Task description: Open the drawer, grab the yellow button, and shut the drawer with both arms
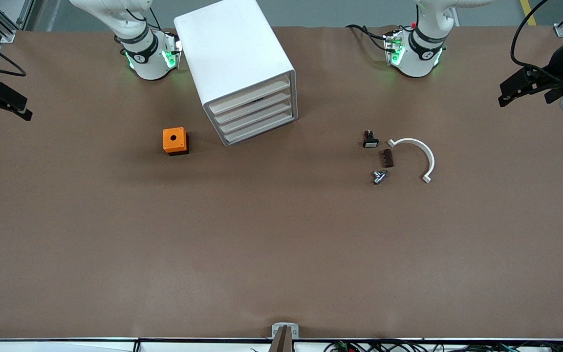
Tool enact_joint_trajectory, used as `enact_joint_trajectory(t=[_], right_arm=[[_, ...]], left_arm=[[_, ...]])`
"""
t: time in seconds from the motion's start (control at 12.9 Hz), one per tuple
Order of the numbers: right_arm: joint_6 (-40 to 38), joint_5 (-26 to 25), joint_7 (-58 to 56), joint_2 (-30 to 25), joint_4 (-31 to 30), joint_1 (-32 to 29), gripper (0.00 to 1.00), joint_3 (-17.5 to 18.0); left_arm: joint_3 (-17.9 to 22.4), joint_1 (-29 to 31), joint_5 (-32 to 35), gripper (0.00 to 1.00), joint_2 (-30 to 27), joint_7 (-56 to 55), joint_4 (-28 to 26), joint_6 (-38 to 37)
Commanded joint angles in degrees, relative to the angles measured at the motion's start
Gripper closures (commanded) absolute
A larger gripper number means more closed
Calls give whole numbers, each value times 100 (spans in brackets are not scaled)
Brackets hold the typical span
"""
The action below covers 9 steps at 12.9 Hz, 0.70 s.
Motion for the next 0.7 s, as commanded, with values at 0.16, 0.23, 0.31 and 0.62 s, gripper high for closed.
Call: enact_joint_trajectory(t=[0.16,0.23,0.31,0.62], right_arm=[[-34,18,63,-80,-56,-83,0,76],[-34,27,63,-80,-56,-83,0,76],[-34,96,63,-80,-56,-83,0,76],[-34,132,63,-71,-48,-92,0,67]], left_arm=[[-7,45,-1,0,66,60,188,-115],[-7,45,-1,0,66,60,188,-106],[-7,45,-1,0,66,60,188,-106],[10,45,-1,0,258,69,320,-106]])
